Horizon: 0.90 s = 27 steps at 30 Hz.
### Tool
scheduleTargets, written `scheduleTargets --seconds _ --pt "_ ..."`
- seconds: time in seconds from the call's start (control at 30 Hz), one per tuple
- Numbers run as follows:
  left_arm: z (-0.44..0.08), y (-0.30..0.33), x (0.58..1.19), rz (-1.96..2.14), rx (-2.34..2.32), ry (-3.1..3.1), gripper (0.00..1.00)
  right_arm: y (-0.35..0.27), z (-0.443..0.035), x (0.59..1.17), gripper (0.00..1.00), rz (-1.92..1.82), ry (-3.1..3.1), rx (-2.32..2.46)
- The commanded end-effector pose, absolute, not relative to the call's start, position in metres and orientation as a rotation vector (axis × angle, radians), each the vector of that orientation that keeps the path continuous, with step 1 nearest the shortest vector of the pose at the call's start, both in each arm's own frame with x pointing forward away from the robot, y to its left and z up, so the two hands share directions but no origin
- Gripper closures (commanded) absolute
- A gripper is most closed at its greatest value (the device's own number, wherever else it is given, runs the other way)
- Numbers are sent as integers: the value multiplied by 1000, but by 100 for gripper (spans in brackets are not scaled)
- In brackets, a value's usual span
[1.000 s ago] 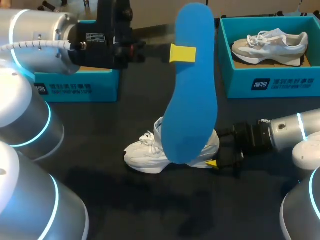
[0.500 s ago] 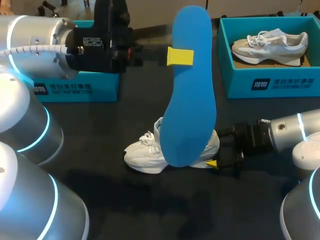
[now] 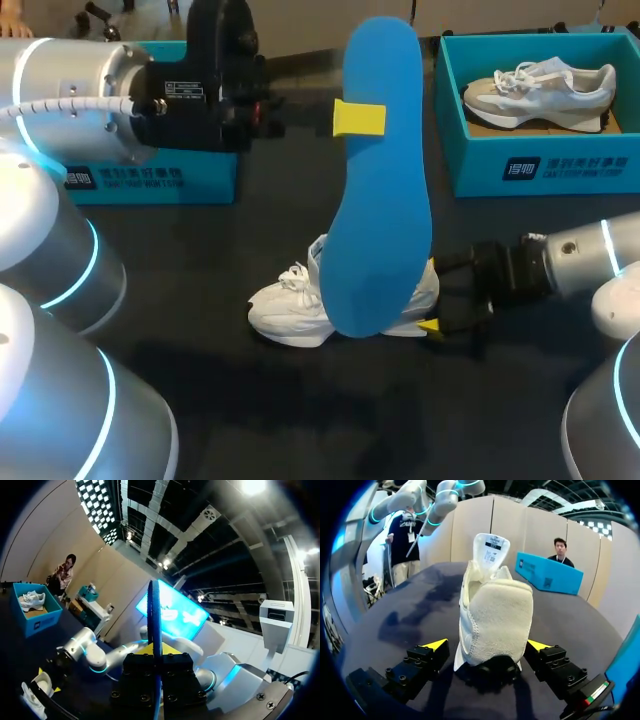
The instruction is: Take the shoe out of the shoebox, open the shoe tongue, remove and reinsert the insole, then place the shoe into the shoebox
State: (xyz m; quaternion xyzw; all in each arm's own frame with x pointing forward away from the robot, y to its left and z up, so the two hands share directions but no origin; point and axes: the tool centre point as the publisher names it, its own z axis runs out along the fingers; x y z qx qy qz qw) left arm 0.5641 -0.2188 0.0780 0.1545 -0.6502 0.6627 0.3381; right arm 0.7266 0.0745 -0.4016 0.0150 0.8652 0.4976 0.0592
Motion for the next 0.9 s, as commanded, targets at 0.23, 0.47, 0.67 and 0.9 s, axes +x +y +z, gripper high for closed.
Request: scheduleTargets --seconds 0.23,0.47,0.67,0.9 --pt "77 -219 563 1728 403 -1693 100 63 -378 717 0 1392 2712 93" --pt "77 -219 563 1728 403 -1693 100 57 -364 713 0 1310 2757 134" --pt "77 -219 563 1728 403 -1693 100 51 -352 714 0 1210 2804 194" --pt "77 -219 563 1728 403 -1693 100 50 -338 718 0 1147 2851 210"
